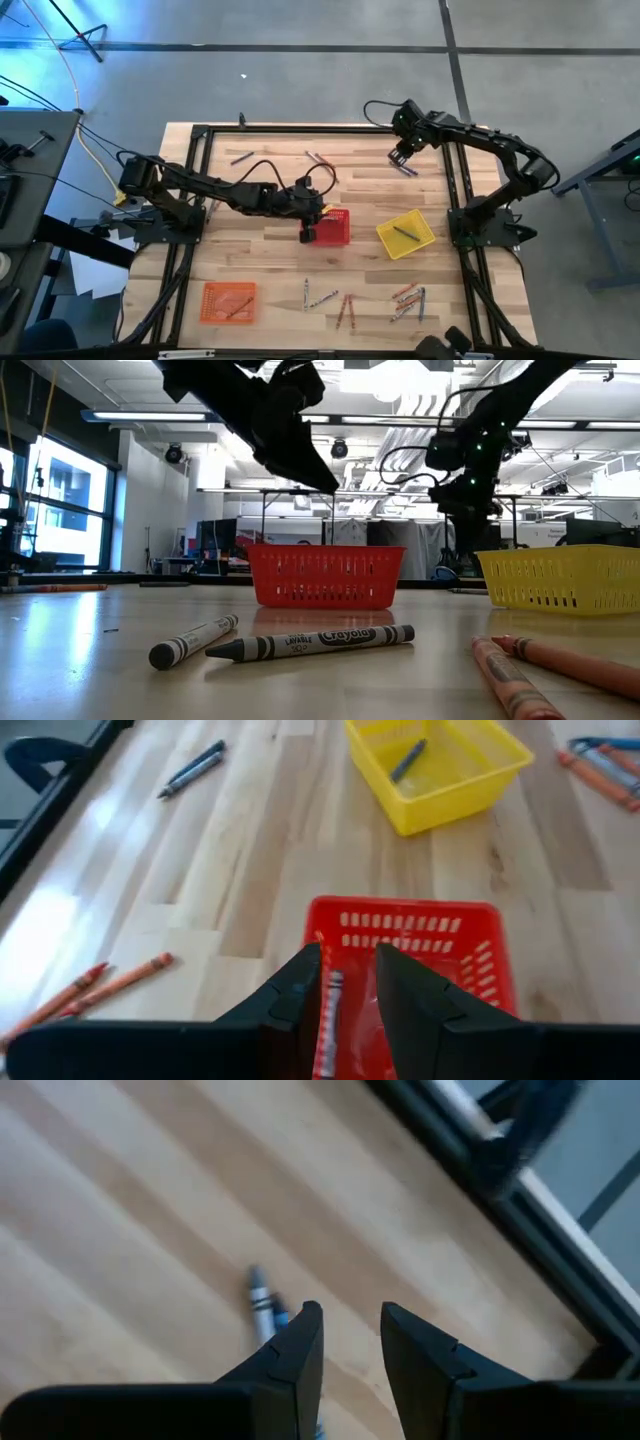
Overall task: Sort crayons
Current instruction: Put the blue crayon into the yellow bin
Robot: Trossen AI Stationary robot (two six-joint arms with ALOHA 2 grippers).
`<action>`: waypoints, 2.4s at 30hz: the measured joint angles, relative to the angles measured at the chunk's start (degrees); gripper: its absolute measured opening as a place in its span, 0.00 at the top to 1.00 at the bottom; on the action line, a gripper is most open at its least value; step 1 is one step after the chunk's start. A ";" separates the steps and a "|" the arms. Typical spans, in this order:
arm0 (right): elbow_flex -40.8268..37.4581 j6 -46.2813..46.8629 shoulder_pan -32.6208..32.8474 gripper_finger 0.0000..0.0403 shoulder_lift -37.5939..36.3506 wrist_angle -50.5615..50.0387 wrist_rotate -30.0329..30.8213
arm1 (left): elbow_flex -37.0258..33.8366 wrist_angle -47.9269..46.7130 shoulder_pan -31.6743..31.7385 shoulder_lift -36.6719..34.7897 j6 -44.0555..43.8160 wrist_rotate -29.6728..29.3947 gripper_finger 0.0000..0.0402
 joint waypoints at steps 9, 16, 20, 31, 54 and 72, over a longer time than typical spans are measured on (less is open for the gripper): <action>-0.24 1.96 -2.90 0.76 2.71 -7.77 0.04 | 0.00 -0.10 0.31 0.00 0.07 -0.40 0.79; -0.24 1.53 -2.74 0.76 6.00 -9.26 -0.01 | 0.00 -0.36 0.31 0.00 0.07 -0.40 0.79; -0.24 1.53 -2.72 0.76 7.02 -12.80 -0.02 | 0.00 -0.51 0.31 0.00 0.07 -0.40 0.79; -0.24 0.97 0.00 0.76 7.63 -14.27 -0.26 | 0.00 -0.57 0.31 0.00 0.07 -0.40 0.79; -1.85 0.41 1.52 0.68 7.65 -14.11 1.88 | 0.00 -1.96 0.29 0.02 0.07 -0.40 0.79; -5.07 -0.06 1.50 0.68 7.67 -6.56 1.73 | 0.00 -1.99 0.29 0.04 0.07 -0.40 0.79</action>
